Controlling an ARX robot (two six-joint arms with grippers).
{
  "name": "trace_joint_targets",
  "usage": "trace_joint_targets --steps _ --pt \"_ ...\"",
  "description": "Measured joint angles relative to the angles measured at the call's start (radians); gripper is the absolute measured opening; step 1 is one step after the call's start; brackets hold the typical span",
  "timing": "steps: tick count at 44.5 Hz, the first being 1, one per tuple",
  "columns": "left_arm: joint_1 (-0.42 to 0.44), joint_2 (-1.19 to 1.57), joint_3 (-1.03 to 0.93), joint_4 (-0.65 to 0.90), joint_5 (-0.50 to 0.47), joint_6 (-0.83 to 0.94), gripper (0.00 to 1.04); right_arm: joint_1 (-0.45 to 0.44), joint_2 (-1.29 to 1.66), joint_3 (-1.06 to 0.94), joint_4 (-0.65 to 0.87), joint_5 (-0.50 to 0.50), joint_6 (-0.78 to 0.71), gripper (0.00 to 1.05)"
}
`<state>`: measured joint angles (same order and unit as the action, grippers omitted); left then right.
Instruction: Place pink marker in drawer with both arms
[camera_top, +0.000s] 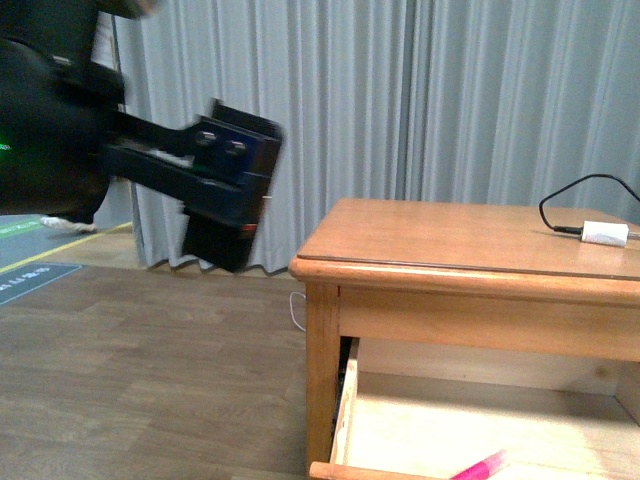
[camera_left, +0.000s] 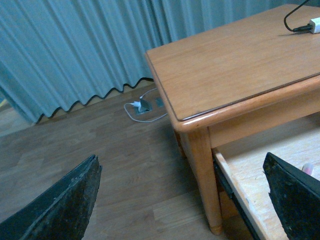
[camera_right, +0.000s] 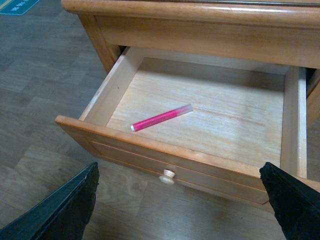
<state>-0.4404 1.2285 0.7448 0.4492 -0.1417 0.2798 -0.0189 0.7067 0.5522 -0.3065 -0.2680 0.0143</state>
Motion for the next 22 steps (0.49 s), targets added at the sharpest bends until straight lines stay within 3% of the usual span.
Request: trace_joint_targets --steps 12,22 --pt "0.089 -0.412 -0.258 -0.175 -0.087 -0.108 0.99 0.000 0.000 0.000 0.000 0.000 0.000 0.96" --pt "0.157 -0.610 -0.367 -0.276 -0.101 -0.253 0.99 0.000 0.000 0.000 0.000 0.000 0.000 0.96"
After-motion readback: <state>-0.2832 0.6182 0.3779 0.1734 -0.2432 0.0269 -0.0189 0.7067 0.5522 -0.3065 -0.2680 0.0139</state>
